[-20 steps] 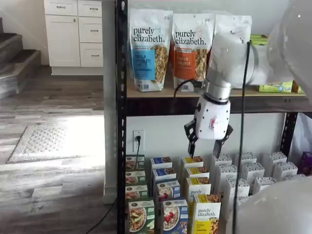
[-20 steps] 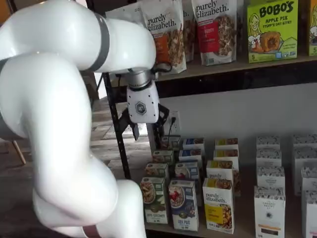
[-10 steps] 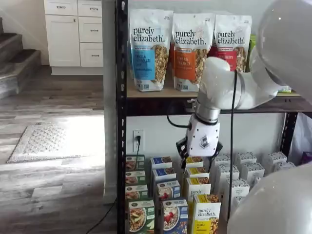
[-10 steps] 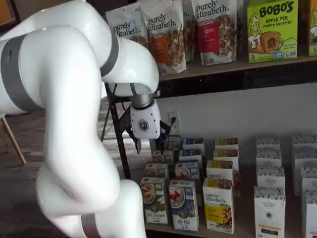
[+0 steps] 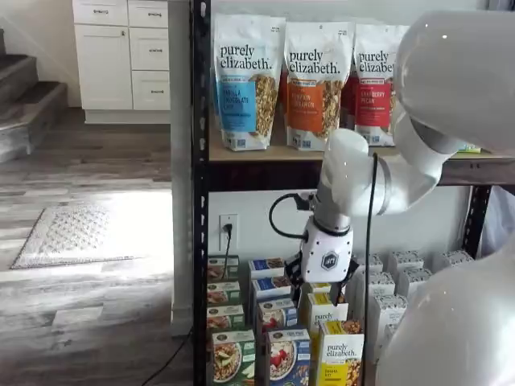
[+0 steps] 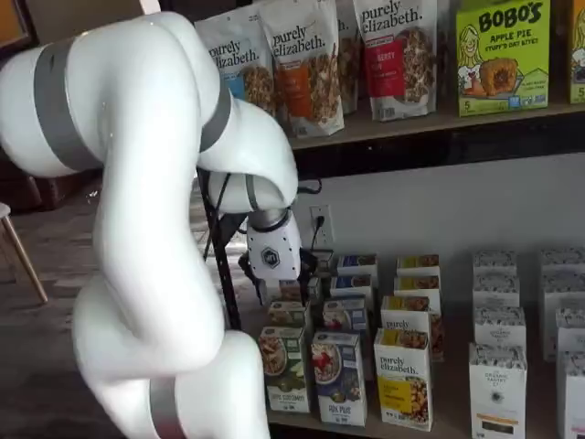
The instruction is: Pick up the blue and white box that is on the bottom shelf, the second box from the left
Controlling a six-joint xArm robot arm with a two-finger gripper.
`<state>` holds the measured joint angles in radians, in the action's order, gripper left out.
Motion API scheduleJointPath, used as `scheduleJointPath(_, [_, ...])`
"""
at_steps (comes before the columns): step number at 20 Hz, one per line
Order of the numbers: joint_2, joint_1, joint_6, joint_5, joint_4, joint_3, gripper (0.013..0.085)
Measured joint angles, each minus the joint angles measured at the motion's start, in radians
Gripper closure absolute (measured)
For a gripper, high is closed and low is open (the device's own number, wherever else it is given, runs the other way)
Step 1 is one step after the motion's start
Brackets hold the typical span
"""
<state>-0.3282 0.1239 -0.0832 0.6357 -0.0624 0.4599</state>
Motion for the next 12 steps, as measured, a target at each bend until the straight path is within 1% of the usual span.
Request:
scheduleJointPath(4, [0.052,0.01,-0.008,-0.066,0.001,-0.009,0.013])
scheduleJointPath(8, [0.117,0.027,0.003,-0.142,-0.026,-0.016,0.013])
scheduleJointPath(10, [0.148,0.036,-0.009,-0.179,-0.02,-0.017,0.013])
scheduleJointPath(12, [0.178,0.041,-0.035,-0.205,0.004,-0.012,0.013])
